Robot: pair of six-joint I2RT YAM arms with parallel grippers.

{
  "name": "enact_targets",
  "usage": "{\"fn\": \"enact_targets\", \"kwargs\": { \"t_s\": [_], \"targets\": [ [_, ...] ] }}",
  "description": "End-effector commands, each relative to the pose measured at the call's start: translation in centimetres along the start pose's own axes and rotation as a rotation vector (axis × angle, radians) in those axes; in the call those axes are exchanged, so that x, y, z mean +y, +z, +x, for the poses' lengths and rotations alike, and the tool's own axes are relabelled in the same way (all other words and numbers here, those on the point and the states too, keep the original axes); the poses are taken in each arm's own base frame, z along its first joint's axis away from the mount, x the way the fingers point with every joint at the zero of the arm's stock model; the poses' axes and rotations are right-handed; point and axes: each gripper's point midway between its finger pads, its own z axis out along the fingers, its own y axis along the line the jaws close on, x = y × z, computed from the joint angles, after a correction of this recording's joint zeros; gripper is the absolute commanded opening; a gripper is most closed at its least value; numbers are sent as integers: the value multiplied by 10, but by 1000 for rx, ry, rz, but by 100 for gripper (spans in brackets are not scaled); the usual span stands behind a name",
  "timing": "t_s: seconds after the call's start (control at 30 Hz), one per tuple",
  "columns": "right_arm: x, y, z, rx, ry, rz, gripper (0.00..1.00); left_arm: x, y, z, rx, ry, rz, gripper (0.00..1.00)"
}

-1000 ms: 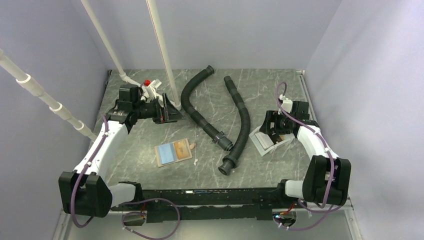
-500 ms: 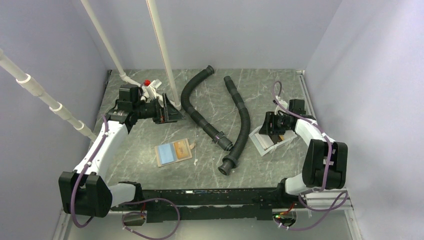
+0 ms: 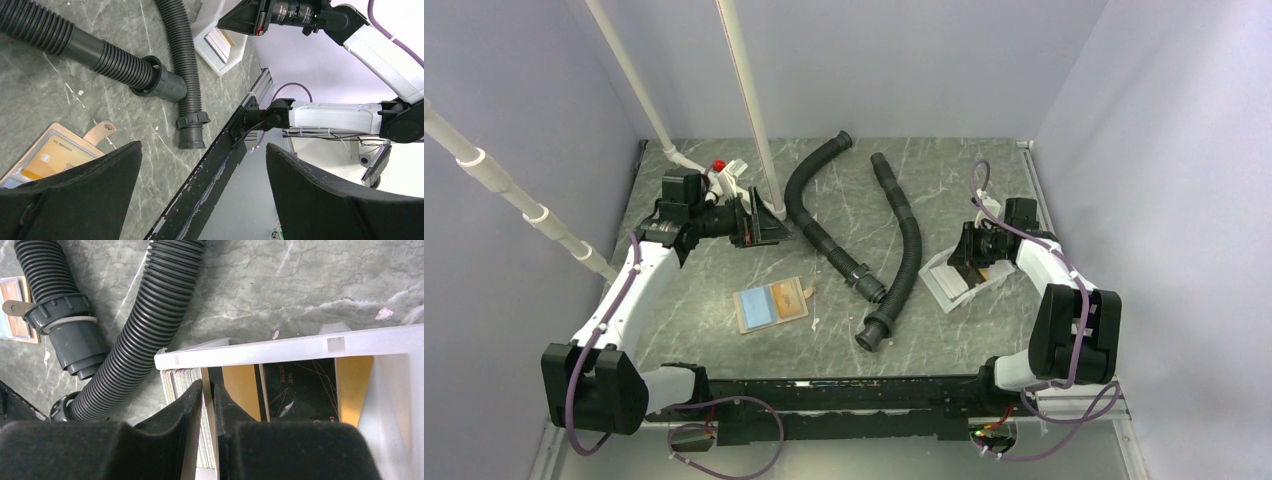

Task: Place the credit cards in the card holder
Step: Pick up the credit card from the storage box.

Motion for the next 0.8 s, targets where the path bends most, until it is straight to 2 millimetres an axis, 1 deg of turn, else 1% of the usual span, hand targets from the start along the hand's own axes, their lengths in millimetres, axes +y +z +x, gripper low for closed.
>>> {"fn": "enact_targets", "kwargs": {
  "t_s": [0.0, 0.07, 0.13, 0.2, 0.23, 0.3, 0.33, 0.37, 0.43, 0.5, 0.53, 0.6, 0.63, 0.7, 0.77],
  "targets": [
    [8, -9, -10, -46, -39, -10, 13, -5, 0, -1, 1, 32, 35, 99],
    [5, -13, -12, -70, -54, 29, 8, -5, 0, -1, 1, 32, 33, 99],
    [0, -19, -16, -106, -70, 97, 0, -4, 0, -1, 0, 31, 28, 99],
    [-5, -25, -20, -140, -99, 176, 0, -2, 0, -1, -1, 30, 23, 99],
    [-4, -26, -22, -151, -120, 219, 0, -1, 1, -2, 0, 27, 17, 99],
    [-12, -36, -28, -180, -140, 366, 0, 3, 0, -3, -6, 24, -4, 99],
    [-11, -41, -32, -195, -150, 435, 0, 7, 0, -3, -11, 21, -25, 99],
    [-18, -52, -36, -215, -141, 543, 0, 11, -1, -5, -18, 20, -51, 99],
    [-17, -71, -44, -257, -141, 645, 0, 22, -3, -6, -28, 9, -116, 99],
    [-15, -96, -50, -327, -84, 753, 0, 32, -5, -7, -39, -2, -168, 100],
    [-12, -107, -52, -356, -64, 777, 0, 37, -5, -7, -41, -11, -193, 99],
    [3, -124, -61, -417, -21, 791, 0, 48, -5, -7, -43, -27, -243, 99],
    [17, -130, -70, -451, -12, 754, 0, 53, -6, -6, -45, -34, -265, 98],
    [48, -127, -82, -485, 2, 641, 0, 66, -8, -6, -53, -51, -333, 96],
    [83, -114, -91, -492, 20, 496, 0, 80, -12, -3, -61, -72, -410, 95]
  ]
}}
